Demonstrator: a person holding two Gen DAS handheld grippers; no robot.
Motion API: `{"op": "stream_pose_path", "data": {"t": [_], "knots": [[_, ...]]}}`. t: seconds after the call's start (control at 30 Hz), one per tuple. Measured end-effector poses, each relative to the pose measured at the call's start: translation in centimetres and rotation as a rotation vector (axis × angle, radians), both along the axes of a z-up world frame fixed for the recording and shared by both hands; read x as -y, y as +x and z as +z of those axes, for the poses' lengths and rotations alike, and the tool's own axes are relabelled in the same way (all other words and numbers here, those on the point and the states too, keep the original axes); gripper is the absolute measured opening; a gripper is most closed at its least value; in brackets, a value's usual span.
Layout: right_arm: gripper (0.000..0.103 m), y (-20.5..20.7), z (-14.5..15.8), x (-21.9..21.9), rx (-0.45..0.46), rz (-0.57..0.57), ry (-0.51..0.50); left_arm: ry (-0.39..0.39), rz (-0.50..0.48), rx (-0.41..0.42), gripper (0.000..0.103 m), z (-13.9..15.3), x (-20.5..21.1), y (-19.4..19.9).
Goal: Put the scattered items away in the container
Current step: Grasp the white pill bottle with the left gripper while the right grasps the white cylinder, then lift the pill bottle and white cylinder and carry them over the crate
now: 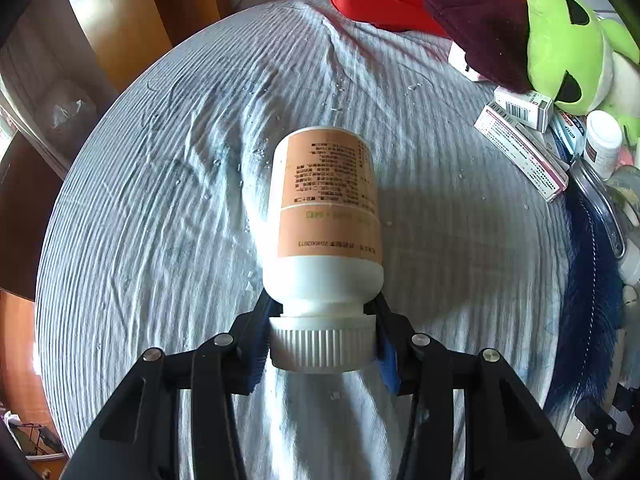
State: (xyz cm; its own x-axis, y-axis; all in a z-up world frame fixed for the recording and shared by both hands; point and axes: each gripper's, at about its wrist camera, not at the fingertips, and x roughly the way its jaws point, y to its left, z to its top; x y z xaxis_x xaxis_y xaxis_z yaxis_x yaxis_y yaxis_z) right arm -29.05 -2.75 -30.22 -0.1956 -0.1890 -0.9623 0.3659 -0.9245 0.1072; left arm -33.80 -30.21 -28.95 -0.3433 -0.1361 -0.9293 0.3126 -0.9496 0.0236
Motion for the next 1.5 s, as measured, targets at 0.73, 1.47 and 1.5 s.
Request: {"op": "stream_pose_path", "data": {"t": [0.73, 1.47, 1.5], "knots": [[0.045, 4.1, 5.4, -1.5, -0.169, 0.052, 0.042, -0.021, -0.164, -0.140, 0.044, 5.1, -11.7, 8.9], [0.045, 4.0, 20.8, -9.2, -0.585, -0.003, -0.071, -0.051, -0.280, -0.428, 0.044, 16.9, -21.1, 7.8], [0.045, 3.9, 21.6, -10.0, -0.606, -0.012, -0.070, -0.053, -0.290, -0.443, 0.044, 17.5, -22.1, 7.5]]}}
